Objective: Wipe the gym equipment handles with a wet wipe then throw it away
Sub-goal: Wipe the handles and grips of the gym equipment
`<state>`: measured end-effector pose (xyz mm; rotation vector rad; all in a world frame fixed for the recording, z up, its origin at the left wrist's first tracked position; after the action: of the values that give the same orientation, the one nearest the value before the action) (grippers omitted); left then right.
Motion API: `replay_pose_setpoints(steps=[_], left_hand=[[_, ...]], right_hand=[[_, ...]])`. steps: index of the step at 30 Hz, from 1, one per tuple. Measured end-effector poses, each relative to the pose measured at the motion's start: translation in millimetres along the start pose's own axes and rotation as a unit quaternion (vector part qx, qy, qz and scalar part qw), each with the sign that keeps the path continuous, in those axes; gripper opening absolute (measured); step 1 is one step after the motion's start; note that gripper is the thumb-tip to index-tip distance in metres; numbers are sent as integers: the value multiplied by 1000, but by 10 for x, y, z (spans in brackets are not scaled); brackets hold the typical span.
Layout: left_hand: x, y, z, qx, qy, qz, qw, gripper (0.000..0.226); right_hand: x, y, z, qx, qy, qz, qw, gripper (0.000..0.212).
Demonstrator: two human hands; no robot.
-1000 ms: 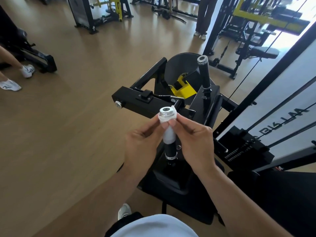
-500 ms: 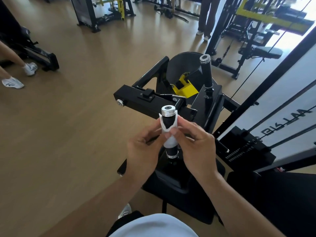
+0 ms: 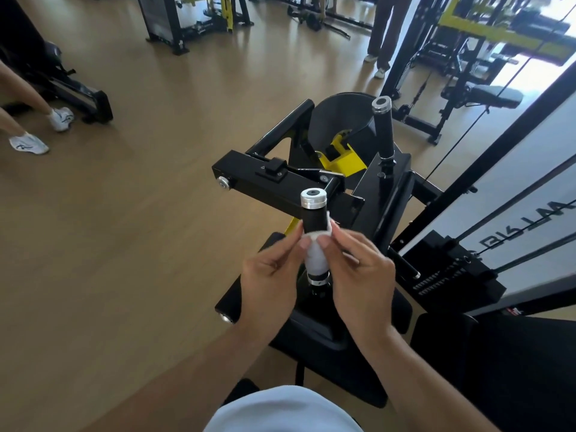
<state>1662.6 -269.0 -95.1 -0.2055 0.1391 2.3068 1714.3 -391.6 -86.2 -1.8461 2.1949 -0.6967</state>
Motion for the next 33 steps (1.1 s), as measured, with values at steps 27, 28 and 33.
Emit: replay_pose_setpoints(steps=[27, 28, 33], left_hand=[[15, 84, -12, 32, -23, -14, 999, 30], [30, 159, -59, 46, -30, -17, 998, 30], [-95, -20, 190, 16, 0, 9, 1000, 30]], right_hand=[[96, 116, 38, -50, 20, -33, 998, 34], [139, 209, 94, -70, 17, -38, 997, 33], [-1, -70, -153, -26, 18, -8, 999, 30]])
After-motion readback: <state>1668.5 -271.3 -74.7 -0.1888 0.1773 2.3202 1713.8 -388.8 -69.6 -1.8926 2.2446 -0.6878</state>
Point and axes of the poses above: each hand's wrist, its own y-axis away from the middle knuckle, its own x-axis out of the back of the hand, z = x × y, the point moved 2 cm from there along -y, towards the middle knuckle, and after that the axes turned 14 degrees about z, right-handed, at the moved point
